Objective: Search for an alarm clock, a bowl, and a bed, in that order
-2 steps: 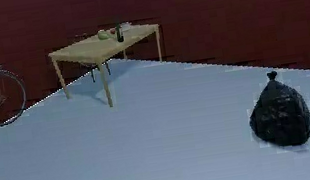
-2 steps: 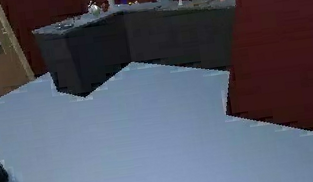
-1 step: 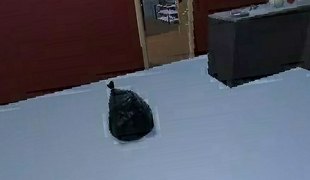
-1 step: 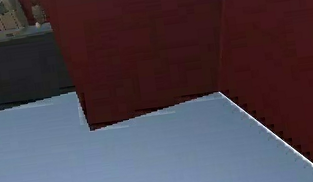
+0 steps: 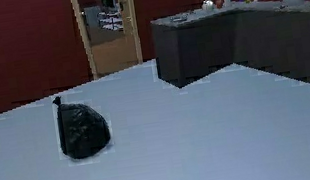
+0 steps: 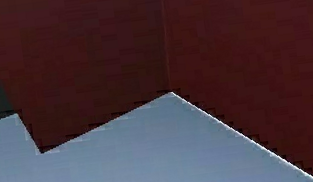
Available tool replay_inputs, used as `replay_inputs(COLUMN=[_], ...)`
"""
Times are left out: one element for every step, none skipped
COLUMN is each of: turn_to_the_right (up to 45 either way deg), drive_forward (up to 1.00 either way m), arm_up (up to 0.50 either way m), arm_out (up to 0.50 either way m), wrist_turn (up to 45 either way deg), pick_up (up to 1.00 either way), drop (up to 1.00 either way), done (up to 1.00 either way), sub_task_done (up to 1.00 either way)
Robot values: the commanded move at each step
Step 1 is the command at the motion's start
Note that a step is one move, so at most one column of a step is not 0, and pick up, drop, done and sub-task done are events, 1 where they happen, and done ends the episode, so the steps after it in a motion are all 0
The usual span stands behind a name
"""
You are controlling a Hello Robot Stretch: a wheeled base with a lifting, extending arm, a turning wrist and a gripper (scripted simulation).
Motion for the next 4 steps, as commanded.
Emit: replay_inputs(turn_to_the_right=[0.0,0.0,-15.0,0.0], drive_forward=[1.00,0.95,0.00,1.00], arm_up=[0.00,0.00,0.00,0.00], arm_out=[0.00,0.00,0.00,0.00], wrist_turn=[0.0,0.0,0.0,0.0], pick_up=[0.00,0.00,0.00,0.00], drop=[0.00,0.00,0.00,0.00], done=[0.00,0.00,0.00,0.00], sub_task_done=[0.00,0.00,0.00,0.00])
